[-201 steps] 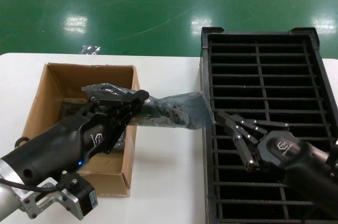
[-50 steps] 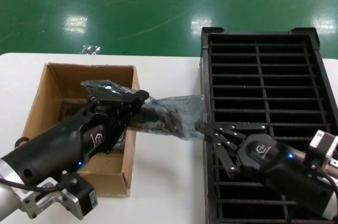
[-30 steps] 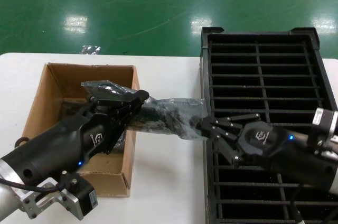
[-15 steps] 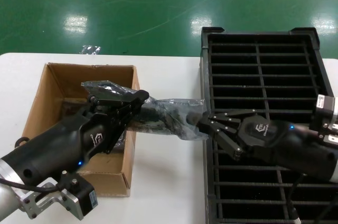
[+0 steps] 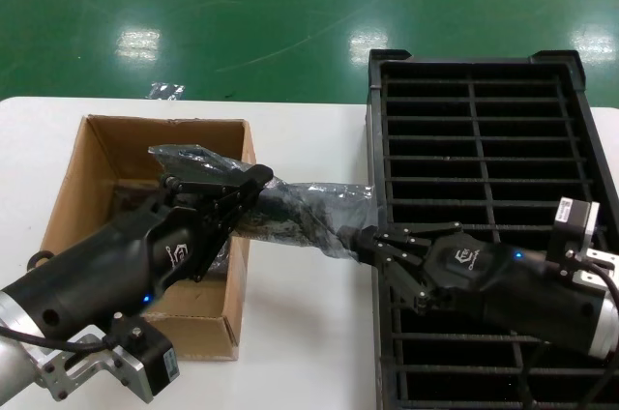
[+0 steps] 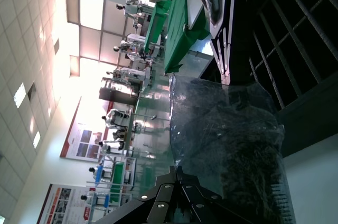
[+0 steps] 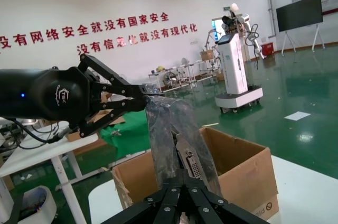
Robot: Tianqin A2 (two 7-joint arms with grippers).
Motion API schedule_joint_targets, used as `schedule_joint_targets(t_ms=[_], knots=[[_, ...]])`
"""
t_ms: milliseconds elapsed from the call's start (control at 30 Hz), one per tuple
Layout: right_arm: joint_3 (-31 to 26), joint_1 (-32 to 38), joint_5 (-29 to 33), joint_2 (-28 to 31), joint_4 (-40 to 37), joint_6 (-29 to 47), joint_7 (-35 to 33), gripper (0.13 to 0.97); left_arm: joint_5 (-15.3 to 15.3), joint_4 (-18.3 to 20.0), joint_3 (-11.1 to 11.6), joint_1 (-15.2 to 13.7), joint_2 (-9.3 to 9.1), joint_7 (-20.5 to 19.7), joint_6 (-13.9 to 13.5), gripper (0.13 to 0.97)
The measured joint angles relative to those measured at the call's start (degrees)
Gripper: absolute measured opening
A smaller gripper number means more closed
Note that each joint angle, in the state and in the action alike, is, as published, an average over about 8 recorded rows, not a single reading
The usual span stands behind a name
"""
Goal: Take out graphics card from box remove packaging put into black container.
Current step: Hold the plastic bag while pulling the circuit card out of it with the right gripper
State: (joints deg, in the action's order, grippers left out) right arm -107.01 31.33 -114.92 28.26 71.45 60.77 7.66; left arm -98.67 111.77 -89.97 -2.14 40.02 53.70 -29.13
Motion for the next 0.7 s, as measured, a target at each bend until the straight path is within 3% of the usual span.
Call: schedule_joint_targets(t_ms=[433,700], knots=[[-1.6,0.5,3.1,-1.1,0.3,-3.7,1.7,0.130,0.0,0.0,0.0,0.0,0.00,0.0,0.0,0.139],[-2.1,2.2,5.2,-2.3,-0.5,-7.3,3.6,0.184,0.0,0.0,0.0,0.0,0.00,0.0,0.0,0.139]])
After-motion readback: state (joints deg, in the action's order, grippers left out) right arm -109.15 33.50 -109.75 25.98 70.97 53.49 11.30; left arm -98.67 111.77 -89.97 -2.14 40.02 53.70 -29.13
